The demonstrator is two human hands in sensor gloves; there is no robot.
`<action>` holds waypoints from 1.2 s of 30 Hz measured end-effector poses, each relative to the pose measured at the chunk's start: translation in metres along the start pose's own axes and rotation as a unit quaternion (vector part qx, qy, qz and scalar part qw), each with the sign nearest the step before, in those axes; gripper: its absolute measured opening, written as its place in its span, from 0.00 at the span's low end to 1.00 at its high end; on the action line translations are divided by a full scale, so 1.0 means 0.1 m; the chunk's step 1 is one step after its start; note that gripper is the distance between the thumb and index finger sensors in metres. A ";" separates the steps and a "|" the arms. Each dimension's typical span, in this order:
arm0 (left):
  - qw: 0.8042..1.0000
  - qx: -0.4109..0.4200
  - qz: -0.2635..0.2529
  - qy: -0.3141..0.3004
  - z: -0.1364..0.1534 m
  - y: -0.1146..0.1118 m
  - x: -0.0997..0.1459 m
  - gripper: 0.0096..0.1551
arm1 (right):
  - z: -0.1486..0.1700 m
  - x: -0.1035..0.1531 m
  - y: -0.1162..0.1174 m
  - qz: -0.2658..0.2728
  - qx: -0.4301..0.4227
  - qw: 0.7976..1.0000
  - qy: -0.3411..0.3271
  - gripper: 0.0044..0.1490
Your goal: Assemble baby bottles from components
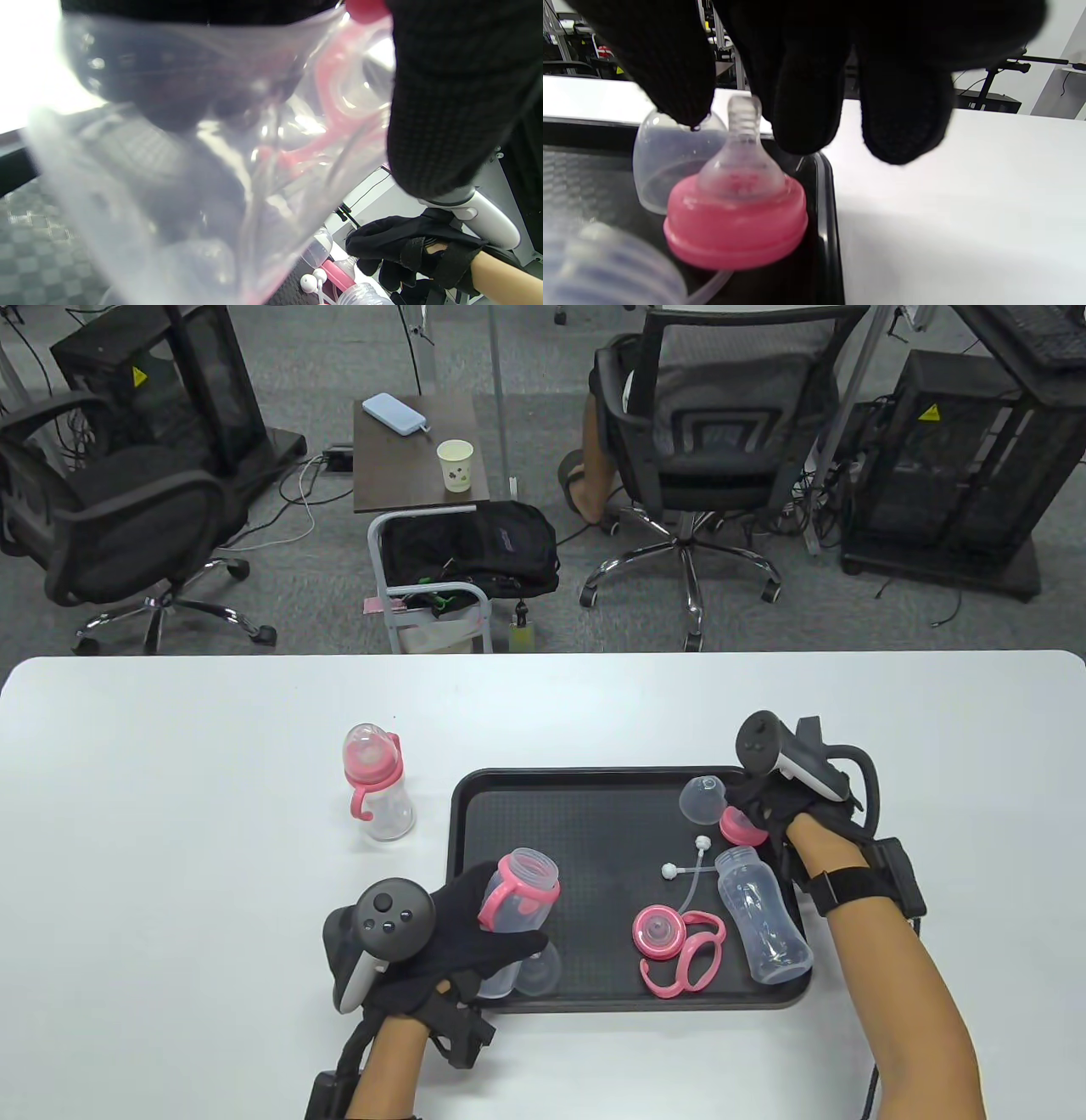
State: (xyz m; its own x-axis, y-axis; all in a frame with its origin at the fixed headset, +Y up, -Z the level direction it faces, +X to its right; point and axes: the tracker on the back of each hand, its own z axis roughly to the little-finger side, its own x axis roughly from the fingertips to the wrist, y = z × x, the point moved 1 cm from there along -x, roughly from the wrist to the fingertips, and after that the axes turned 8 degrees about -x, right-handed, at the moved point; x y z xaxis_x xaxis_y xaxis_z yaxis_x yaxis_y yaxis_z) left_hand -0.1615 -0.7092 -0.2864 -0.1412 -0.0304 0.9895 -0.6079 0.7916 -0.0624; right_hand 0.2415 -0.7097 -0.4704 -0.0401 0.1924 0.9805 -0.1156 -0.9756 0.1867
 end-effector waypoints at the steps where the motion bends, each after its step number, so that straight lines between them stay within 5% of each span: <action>1: 1.000 0.001 -0.001 0.000 0.00 0.00 0.00 0.62 | 0.00 0.00 0.02 -0.003 0.004 1.000 0.001 0.35; 36: 1.000 0.006 0.016 0.004 0.01 -0.01 -0.01 0.62 | -0.25 0.51 -0.50 0.082 -0.053 0.994 -0.045 0.29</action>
State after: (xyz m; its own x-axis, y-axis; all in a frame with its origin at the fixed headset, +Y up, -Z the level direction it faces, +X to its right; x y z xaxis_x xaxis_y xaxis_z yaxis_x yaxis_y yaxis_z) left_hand -0.1613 -0.7109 -0.2871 -0.1544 0.0010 0.9880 -0.6129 0.7842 -0.0966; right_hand 0.2208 -0.6488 -0.4316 0.0218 0.0162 0.9996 -0.2194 -0.9754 0.0206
